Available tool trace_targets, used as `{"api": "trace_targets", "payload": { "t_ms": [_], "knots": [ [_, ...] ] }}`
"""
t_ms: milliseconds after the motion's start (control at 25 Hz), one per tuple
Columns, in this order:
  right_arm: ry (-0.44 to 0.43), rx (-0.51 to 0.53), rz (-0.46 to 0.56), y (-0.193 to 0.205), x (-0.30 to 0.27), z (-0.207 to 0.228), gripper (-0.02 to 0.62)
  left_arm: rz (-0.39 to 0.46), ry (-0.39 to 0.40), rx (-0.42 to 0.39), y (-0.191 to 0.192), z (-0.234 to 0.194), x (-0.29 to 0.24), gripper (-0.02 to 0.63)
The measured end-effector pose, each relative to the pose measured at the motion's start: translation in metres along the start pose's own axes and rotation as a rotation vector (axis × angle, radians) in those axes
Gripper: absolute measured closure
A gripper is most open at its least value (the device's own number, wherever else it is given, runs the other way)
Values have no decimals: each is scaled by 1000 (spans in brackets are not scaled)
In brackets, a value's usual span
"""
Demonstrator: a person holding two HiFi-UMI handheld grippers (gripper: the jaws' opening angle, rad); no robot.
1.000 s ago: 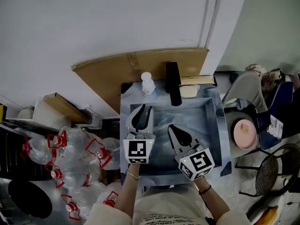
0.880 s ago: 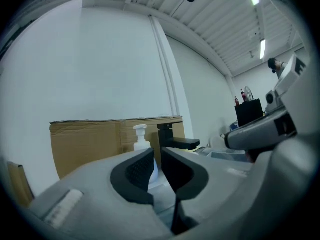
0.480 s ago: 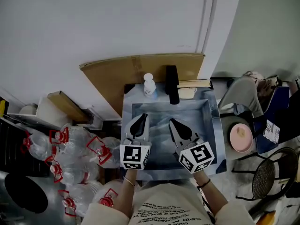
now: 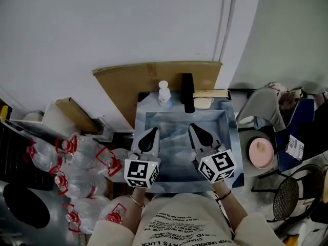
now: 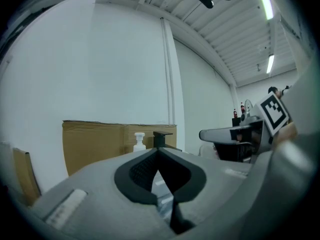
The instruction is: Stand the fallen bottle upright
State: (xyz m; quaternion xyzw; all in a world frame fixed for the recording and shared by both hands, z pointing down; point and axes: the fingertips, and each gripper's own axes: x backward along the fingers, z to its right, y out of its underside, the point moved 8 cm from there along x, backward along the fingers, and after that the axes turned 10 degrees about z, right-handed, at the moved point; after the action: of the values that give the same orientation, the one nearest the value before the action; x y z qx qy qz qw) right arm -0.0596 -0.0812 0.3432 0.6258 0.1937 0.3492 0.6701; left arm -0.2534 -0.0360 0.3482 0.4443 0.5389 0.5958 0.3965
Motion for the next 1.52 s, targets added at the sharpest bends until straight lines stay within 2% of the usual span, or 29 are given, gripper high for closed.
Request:
{"api": "trace_targets", "payload": {
  "t_ms": [400, 800, 1520],
  "knots": [
    [49, -12, 29, -5, 13, 10, 592, -12, 29, 2, -10, -1, 15, 581],
    [64, -16, 25, -2, 20, 15, 592, 12, -25, 0, -11, -10, 32, 581],
    [77, -19, 19, 0, 28, 18, 592, 8, -68, -19, -11, -19, 37, 581]
  ]
}}
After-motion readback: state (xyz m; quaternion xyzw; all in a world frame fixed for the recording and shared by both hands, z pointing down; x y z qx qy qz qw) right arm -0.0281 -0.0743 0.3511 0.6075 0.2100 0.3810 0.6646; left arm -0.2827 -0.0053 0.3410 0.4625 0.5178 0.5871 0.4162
